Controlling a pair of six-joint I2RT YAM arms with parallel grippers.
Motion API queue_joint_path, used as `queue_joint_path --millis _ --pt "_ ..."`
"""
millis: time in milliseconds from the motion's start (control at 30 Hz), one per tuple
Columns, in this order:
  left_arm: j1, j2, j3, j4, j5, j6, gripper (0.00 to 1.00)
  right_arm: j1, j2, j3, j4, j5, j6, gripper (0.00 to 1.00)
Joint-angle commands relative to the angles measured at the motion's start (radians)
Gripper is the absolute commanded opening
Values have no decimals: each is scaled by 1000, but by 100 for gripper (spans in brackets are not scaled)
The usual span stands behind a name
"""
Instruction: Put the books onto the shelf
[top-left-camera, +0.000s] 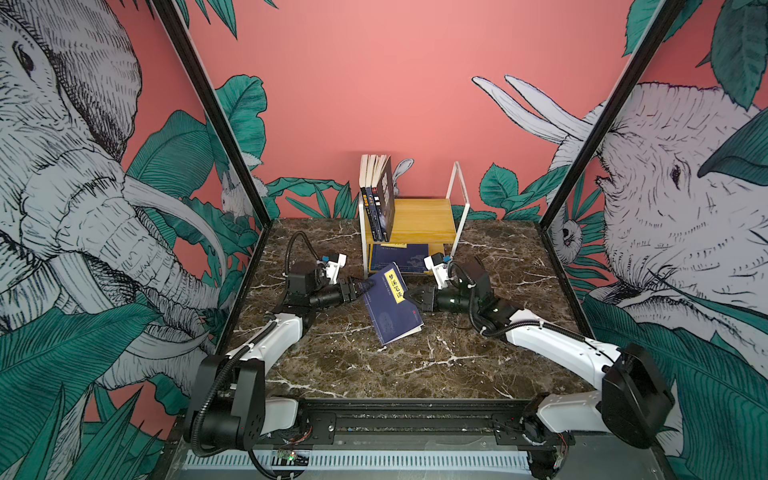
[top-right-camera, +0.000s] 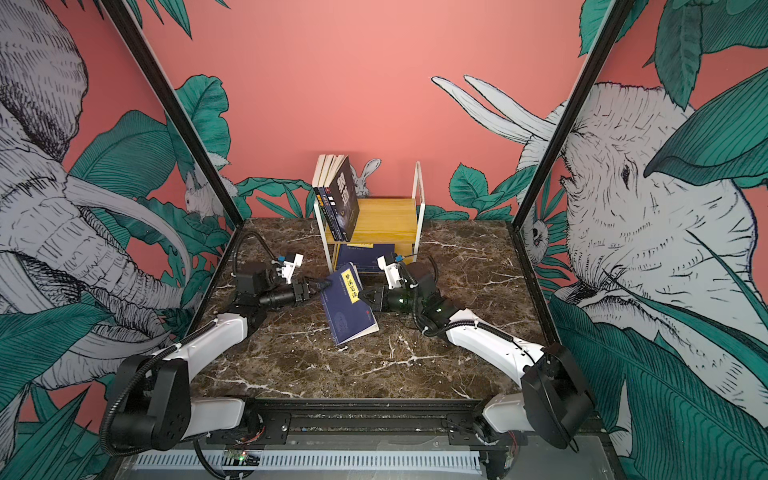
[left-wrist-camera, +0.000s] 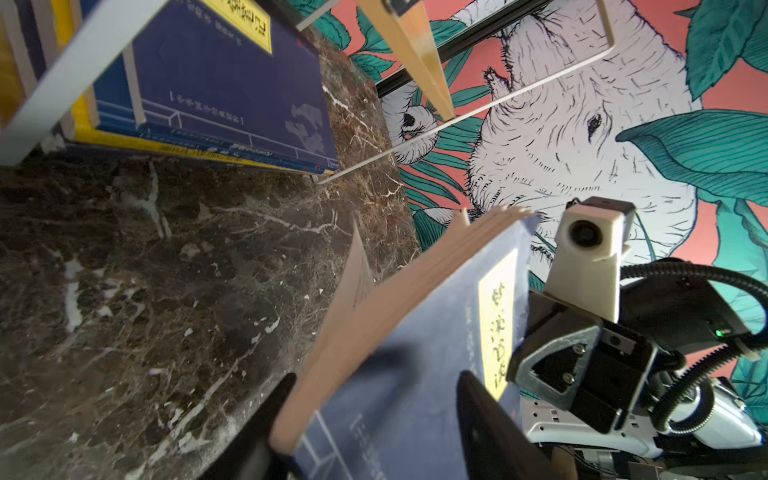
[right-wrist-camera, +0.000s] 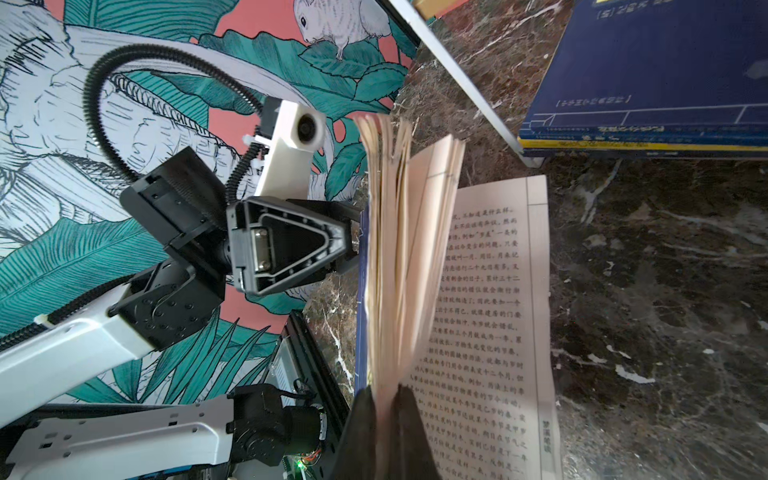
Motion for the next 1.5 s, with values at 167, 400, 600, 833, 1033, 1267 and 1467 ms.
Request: queue_joint_path --millis 167,400,600,833,1033,1267,1467 --pt "14 -86 22 -12 19 -5 8 -3 32 45 77 -39 17 0" --pt "67 -213 -12 -68 -31 -36 0 16 -10 109 -162 128 -137 45" --pt "159 -339 -41 -153 -109 -49 0 140 -71 203 -408 477 -343 52" --pt "237 -366 -28 -169 -174 -72 0 371 18 324 -457 855 -483 54" --pt "280 -365 -34 -134 -221 -139 0 536 220 492 -437 1089 -599 64" --pt "285 -369 -36 -151 -254 -179 0 608 447 673 -439 1127 -634 63" --pt "288 -369 -46 -143 -266 -188 0 615 584 827 -492 1137 -663 63"
